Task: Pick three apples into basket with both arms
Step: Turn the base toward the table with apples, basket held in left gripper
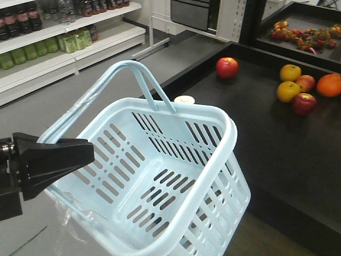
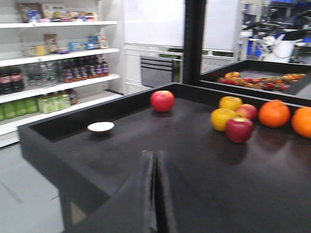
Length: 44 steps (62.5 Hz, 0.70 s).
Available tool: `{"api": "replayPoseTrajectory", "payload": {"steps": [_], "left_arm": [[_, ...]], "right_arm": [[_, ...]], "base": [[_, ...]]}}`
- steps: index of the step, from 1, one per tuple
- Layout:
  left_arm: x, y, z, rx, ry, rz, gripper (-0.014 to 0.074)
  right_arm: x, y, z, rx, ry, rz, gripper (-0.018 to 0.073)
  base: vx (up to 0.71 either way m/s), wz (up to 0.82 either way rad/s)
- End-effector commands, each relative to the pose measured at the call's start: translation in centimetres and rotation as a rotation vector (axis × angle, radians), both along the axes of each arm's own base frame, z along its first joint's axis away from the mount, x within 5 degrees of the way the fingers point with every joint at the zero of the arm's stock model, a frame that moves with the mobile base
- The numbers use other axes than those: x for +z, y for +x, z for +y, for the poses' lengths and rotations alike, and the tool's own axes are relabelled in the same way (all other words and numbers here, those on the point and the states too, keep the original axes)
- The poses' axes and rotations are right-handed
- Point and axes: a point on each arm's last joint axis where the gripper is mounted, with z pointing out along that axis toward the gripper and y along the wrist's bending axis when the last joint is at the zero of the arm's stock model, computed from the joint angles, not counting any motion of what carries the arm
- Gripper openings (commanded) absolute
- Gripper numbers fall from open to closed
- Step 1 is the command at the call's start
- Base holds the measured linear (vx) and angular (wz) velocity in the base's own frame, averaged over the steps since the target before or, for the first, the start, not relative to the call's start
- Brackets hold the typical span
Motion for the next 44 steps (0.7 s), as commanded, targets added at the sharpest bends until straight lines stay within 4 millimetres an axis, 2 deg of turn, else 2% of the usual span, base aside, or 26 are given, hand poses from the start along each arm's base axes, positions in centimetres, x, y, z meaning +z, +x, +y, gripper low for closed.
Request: {"api": "replayPoseTrajectory", "payload": {"steps": [1, 44], "left_arm": [[1.20, -0.16, 0.01, 0.011, -0.021, -0.031, -0.0007], [1.20, -0.16, 0.01, 0.011, -0.021, -0.031, -0.0007]], "right_arm": [[0.25, -0.04, -0.02, -0.005, -0.010, -0.068, -0.0001], [0.25, -0.04, -0.02, -0.005, -0.010, -0.068, -0.0001]], "base": [[0.11, -0.49], [0.09, -0.40]]}}
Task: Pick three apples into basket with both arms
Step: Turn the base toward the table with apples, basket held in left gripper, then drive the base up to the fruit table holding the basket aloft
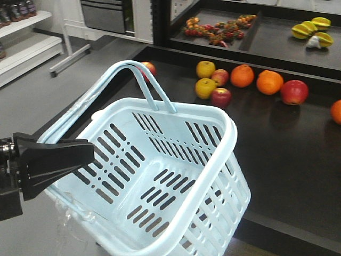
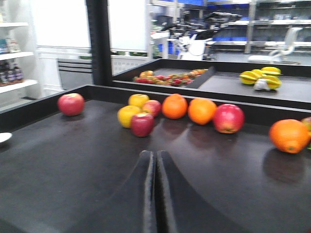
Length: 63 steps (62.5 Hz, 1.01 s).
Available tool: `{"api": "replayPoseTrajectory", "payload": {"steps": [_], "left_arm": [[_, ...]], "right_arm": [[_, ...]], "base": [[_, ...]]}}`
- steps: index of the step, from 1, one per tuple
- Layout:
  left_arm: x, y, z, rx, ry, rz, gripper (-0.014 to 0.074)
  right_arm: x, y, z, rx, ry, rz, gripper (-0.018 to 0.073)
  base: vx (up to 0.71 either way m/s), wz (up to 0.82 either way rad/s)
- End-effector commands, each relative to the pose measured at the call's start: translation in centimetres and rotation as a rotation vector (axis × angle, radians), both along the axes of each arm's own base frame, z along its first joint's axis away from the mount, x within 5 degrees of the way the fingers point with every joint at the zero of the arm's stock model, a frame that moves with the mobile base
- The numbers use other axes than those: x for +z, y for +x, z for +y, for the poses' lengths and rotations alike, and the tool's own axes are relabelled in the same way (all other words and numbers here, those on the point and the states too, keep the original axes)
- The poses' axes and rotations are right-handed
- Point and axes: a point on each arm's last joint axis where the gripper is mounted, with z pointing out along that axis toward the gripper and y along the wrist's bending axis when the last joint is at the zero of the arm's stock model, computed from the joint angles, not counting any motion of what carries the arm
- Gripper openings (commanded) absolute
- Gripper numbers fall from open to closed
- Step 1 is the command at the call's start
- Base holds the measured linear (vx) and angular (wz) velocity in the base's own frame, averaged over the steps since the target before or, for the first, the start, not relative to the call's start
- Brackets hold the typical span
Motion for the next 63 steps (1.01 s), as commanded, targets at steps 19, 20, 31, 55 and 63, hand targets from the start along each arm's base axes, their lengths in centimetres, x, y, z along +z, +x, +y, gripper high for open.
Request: {"api": "replayPoseTrajectory", "payload": {"steps": [19, 20, 31, 55, 63], "left_arm": [[1.20, -0.16, 0.01, 0.011, -0.021, -0.031, -0.0007], [1.20, -0.16, 0.01, 0.011, -0.021, -0.031, -0.0007], [1.20, -0.16, 0.01, 0.011, -0.021, -0.031, -0.0007], [1.20, -0.16, 0.01, 0.011, -0.021, -0.031, -0.0007], [1.20, -0.16, 0.01, 0.011, -0.021, -0.031, -0.0007]], "right_arm": [[0.25, -0.04, -0.02, -0.005, -0.010, -0.068, -0.0001], [0.25, -0.04, -0.02, -0.005, -0.010, -0.068, -0.0001], [0.25, -0.04, -0.02, -0.005, -0.010, -0.068, -0.0001], [0.25, -0.04, -0.02, -0.005, -0.010, -0.068, -0.0001], [0.25, -0.04, -0.02, -0.005, -0.010, -0.068, -0.0001]], "base": [[0.08, -0.31], [0.07, -0.27], [0.07, -0.25], [0.08, -0.24], [0.08, -0.26]]}}
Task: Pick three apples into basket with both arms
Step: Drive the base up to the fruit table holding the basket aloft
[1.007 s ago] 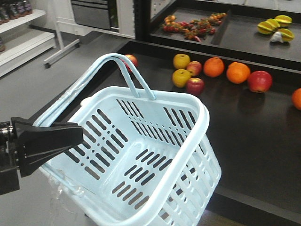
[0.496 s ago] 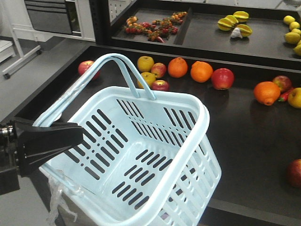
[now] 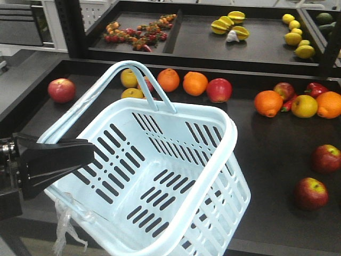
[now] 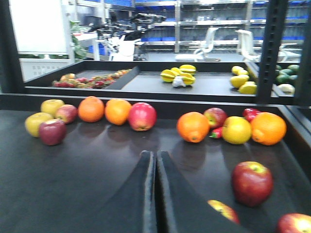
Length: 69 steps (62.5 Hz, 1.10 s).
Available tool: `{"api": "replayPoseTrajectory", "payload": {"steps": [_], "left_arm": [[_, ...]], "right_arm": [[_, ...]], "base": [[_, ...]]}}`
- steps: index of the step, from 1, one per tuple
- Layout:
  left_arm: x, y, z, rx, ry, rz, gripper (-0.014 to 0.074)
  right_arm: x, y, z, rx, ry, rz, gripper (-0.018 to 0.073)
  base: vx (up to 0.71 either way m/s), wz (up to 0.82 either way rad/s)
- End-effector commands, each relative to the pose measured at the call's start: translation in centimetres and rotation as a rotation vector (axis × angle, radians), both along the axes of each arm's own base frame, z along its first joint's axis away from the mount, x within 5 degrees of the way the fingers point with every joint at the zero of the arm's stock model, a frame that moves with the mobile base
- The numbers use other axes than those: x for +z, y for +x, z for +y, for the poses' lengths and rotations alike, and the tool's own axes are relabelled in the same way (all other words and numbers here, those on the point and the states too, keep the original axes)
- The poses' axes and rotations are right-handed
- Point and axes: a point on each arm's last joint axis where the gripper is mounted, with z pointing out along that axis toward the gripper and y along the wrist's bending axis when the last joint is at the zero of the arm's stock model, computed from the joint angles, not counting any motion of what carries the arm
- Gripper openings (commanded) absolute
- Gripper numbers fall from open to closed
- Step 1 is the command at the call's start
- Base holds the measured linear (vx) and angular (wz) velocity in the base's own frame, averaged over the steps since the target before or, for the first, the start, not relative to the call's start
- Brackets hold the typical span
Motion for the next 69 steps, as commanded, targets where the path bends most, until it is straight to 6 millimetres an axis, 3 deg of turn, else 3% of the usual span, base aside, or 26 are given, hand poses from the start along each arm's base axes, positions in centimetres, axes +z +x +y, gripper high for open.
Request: {"api": "replayPoseTrajectory", "payload": {"steps": [1, 69], "left_arm": [[1.20, -0.16, 0.01, 0.011, -0.021, -0.031, -0.0007], [1.20, -0.16, 0.01, 0.011, -0.021, -0.031, -0.0007]], "right_arm": [[0.25, -0.04, -0.02, -0.005, -0.010, -0.068, -0.0001], [0.25, -0.04, -0.02, -0.005, -0.010, -0.068, -0.0001]], "base": [[0.08, -0.27], [0.06, -0.15]]}}
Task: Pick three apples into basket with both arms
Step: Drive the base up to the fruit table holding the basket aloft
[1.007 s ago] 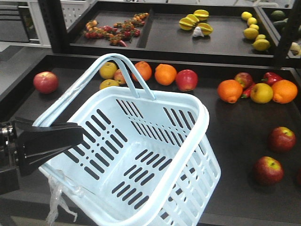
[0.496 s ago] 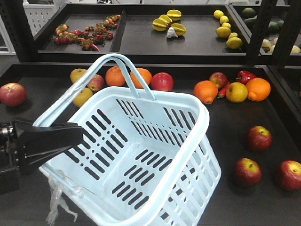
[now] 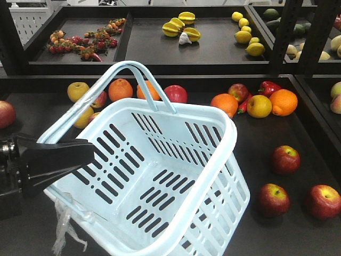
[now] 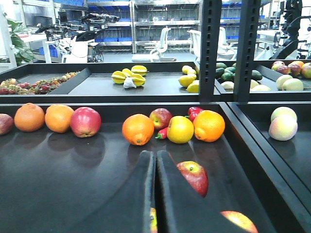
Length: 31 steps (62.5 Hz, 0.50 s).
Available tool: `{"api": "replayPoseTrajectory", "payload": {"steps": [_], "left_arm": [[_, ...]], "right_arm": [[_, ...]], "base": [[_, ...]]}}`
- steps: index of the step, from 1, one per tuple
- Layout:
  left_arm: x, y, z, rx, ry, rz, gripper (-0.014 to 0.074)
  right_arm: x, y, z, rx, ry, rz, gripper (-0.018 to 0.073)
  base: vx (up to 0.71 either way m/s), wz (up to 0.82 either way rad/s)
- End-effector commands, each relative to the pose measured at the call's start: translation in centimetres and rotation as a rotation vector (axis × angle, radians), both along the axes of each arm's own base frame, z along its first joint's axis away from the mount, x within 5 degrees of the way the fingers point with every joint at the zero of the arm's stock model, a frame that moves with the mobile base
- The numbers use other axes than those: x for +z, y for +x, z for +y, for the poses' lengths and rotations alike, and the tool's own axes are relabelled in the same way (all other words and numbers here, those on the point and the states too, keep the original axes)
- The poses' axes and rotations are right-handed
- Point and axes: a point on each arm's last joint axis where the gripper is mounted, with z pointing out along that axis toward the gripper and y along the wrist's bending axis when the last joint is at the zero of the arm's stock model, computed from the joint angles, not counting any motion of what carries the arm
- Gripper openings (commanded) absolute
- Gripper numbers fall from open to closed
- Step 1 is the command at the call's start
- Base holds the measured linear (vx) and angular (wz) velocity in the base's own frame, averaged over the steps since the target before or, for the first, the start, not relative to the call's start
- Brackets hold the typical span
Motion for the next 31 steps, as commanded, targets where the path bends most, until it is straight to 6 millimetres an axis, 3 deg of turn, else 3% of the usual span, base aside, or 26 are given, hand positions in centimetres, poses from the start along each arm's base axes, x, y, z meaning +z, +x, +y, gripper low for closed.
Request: {"api": "replayPoseTrajectory", "payload": {"steps": [1, 31], "left_arm": [[1.20, -0.16, 0.01, 0.011, -0.021, -0.031, -0.0007], [1.20, -0.16, 0.01, 0.011, -0.021, -0.031, -0.0007]], "right_arm": [[0.25, -0.04, -0.02, -0.005, -0.010, -0.068, -0.0001], [0.25, -0.04, -0.02, -0.005, -0.010, -0.068, -0.0001]], "base": [[0.05, -0.07], [0.06, -0.04]]}}
